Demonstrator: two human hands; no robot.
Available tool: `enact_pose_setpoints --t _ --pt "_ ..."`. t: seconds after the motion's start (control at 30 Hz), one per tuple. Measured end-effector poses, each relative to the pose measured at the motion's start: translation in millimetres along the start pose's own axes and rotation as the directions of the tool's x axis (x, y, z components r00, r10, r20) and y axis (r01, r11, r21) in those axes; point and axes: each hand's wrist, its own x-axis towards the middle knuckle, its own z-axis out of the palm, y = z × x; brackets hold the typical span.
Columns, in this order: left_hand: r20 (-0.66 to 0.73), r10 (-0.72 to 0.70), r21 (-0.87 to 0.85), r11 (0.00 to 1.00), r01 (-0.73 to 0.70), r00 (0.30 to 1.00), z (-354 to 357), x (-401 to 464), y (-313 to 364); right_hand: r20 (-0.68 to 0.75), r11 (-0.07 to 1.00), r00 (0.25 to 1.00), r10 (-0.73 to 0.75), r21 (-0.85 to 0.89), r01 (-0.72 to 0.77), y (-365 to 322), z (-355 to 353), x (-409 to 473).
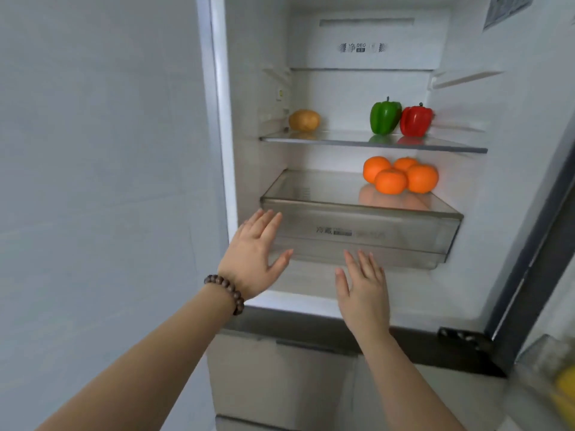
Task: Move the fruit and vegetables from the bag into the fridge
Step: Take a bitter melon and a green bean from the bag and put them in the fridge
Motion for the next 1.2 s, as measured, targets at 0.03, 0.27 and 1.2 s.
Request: enact_pose_setpoints --t 0.03,0.27,1.2 --pt "0.025 -0.032 0.005 0.999 0.032 0.999 0 -21 -3 0.023 1.0 1.0 -0.006 0.01 0.006 -11 4 -17" --pt "0.137 -0.365 0.07 0.931 0.358 0.921 -29 -194 -44 0.232 0.979 0.963 -0.139 0.177 0.099 -119 41 -144" --pt "-0.44 -0.809 0.02 -0.442 0.897 -0.389 -279 -851 19 0.266 0.218 -0.129 -0.955 0.928 0.303 -564 -12 -662"
